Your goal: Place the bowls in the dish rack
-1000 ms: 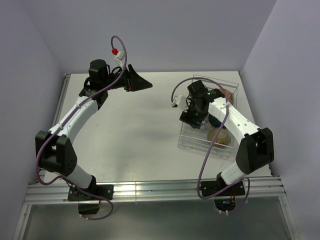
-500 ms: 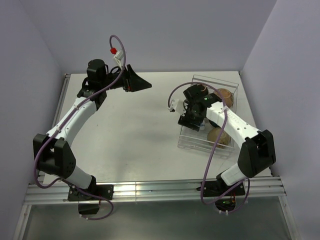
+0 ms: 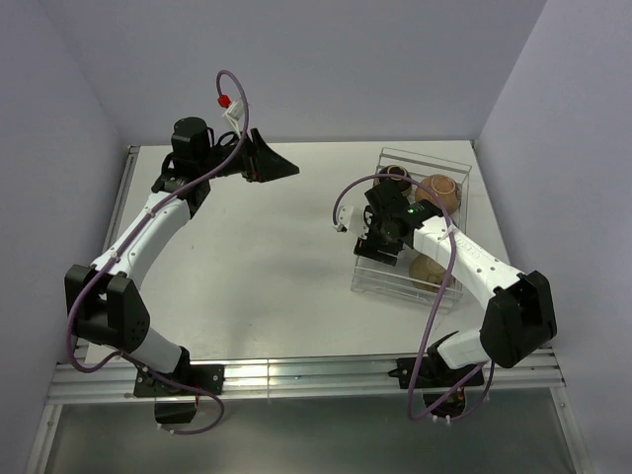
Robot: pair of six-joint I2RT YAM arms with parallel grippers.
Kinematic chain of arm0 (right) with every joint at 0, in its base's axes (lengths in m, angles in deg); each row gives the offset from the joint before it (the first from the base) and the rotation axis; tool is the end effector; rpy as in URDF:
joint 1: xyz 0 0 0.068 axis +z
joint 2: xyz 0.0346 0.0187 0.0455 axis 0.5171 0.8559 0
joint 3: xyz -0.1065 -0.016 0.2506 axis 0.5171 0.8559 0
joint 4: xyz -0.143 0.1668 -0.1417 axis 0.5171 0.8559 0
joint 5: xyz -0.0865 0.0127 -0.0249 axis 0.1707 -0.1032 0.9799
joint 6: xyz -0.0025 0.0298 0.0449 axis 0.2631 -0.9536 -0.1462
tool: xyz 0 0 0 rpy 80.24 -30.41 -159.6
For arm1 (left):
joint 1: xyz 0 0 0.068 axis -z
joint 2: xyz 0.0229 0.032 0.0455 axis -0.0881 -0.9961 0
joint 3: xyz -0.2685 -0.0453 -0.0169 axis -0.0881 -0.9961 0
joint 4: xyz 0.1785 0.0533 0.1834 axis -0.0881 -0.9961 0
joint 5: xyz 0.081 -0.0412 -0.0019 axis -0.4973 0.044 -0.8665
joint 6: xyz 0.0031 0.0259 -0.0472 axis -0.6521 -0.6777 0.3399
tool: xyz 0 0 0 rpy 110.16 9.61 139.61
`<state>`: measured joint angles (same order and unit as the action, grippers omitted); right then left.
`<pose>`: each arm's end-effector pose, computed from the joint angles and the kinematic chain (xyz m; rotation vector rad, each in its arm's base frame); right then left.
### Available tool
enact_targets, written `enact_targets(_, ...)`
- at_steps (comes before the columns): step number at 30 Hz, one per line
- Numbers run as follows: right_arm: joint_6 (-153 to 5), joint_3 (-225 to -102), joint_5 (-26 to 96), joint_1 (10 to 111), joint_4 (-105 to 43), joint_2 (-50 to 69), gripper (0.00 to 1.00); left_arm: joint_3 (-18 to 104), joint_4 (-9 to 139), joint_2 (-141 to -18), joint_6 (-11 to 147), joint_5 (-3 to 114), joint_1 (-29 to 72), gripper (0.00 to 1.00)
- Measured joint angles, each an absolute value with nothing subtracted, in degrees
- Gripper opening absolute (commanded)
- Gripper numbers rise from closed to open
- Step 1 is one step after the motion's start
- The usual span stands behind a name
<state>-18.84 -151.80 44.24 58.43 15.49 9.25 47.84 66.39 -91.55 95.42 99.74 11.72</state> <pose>0.2470 0.1265 0.2609 -1.6505 2.1415 -0.1437 0.3336 -0.1301 0.3781 0.4126 1.8366 -1.4613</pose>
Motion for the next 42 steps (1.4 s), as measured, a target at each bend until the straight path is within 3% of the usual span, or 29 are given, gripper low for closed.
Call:
enact_targets(5,-17.8,-150.4,44.7,58.6,14.6,8.0,0.37,47.8,66.3,-91.5,95.2,99.7,11.6,0.99)
enact_targets(6,-17.7,-150.4,44.8,58.7,14.6,8.0,0.41,47.8,66.3,-91.5,95.2,99.7,11.6,0.99)
enact_targets(7,-17.7,-150.3,44.8,58.7,14.6,8.0,0.51,47.8,66.3,-91.5,95.2,99.7,11.6,0.99)
enact_targets(10,-17.6,-150.3,44.8,58.7,14.6,8.0,0.6,47.8,66.1,-91.5,95.0,99.7,11.6,1.0)
enact_targets(17,-17.4,-150.3,44.9,58.8,14.6,8.0,0.66,47.8,65.3,-91.5,94.9,99.7,11.6,1.0)
enact_targets(23,-16.7,-150.3,45.0,58.8,14.8,8.0,0.78,47.8,65.1,-91.5,94.4,99.7,11.6,1.0)
enact_targets(25,-16.6,-150.3,45.0,58.8,14.8,8.0,0.94,47.8,65.1,-91.5,94.3,99.7,11.6,0.99)
enact_targets(27,-16.8,-150.1,45.8,58.6,15.3,8.1,1.0,47.8,65.1,-91.5,94.0,99.7,11.6,0.99)
enact_targets(42,-17.0,-150.3,46.8,58.3,17.9,8.4,1.0,47.8,64.9,-91.5,93.8,99.7,11.3,1.0)
